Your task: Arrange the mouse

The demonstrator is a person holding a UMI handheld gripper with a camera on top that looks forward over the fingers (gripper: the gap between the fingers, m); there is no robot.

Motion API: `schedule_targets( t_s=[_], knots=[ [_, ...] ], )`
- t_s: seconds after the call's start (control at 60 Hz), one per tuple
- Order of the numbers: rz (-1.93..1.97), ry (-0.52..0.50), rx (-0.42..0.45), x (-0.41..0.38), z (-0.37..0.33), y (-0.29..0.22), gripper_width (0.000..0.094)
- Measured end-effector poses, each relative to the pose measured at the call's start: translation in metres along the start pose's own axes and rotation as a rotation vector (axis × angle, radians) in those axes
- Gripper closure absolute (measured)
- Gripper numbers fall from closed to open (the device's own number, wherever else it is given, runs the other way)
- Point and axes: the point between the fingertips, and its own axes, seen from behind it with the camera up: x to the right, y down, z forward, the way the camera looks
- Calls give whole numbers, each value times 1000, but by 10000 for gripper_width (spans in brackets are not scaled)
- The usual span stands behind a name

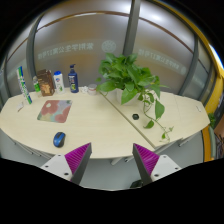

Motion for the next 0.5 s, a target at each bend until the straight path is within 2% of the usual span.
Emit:
schedule_targets(
  t_s=[0.333,0.5],
  knots=[
    [56,95,23,-44,-23,68,87],
    [110,67,61,-109,-16,114,84]
  ],
)
